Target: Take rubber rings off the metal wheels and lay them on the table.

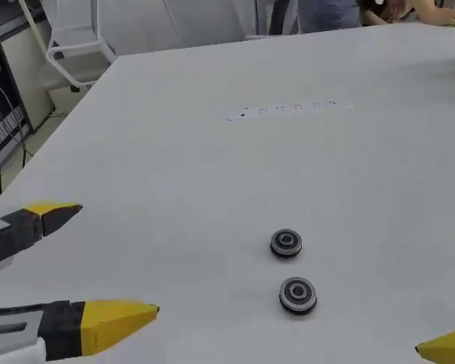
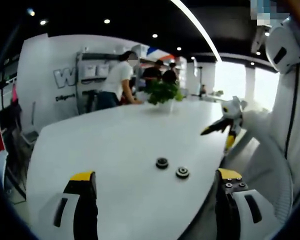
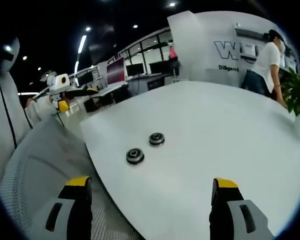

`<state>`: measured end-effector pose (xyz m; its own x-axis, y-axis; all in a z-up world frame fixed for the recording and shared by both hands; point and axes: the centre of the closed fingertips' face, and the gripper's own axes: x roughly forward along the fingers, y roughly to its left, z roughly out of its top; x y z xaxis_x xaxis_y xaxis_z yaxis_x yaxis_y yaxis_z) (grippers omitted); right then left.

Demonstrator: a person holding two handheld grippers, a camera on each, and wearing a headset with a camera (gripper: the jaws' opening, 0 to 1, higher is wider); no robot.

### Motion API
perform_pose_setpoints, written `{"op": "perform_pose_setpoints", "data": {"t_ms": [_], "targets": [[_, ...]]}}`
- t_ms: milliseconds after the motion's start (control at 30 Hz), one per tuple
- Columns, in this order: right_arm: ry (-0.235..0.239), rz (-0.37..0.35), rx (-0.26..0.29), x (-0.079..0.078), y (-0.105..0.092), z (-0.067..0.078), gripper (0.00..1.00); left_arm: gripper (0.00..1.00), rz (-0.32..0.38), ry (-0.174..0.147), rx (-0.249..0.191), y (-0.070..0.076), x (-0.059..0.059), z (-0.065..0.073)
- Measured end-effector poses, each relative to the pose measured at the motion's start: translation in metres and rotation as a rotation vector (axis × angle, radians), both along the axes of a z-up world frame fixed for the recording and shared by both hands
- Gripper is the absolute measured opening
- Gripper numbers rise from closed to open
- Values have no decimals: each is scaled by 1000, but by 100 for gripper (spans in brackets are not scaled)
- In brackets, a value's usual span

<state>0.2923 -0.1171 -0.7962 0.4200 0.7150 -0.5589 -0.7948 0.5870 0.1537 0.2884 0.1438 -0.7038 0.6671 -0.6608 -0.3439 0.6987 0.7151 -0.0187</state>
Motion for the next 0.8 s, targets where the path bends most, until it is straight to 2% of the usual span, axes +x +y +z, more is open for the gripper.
{"op": "perform_pose_setpoints", "data": {"t_ms": [33, 133, 233, 300, 333, 367, 467, 600, 767, 800], "targets": [[-13, 14, -12, 0, 1, 1, 99, 100, -3, -6, 8, -2, 1, 1], [-22, 32, -2, 0, 5, 6, 99, 100, -20, -9, 13, -9, 4, 5], [-43, 44, 0, 5, 11, 11, 99, 100, -72, -23, 30, -20, 5, 8], [-44, 58, -6, 5, 16, 13, 99, 100, -97, -25, 0, -29, 4, 13], [-48, 82, -11, 3, 21, 14, 99, 100, -112, -30, -57, -37, 4, 22], [-55, 99, -13, 2, 24, 15, 99, 100, -122, -36, -74, -42, 5, 26], [-63, 133, -9, -1, 33, 18, 99, 100, -145, -59, -45, -51, 6, 32], [-81, 172, -1, 2, 44, 19, 99, 100, -194, -66, -5, -67, 9, 31], [-96, 244, -20, 1, 57, 14, 99, 98, -250, -73, -5, -87, 11, 31], [-96, 248, -23, 1, 58, 14, 96, 97, -256, -75, -2, -90, 12, 30]]}}
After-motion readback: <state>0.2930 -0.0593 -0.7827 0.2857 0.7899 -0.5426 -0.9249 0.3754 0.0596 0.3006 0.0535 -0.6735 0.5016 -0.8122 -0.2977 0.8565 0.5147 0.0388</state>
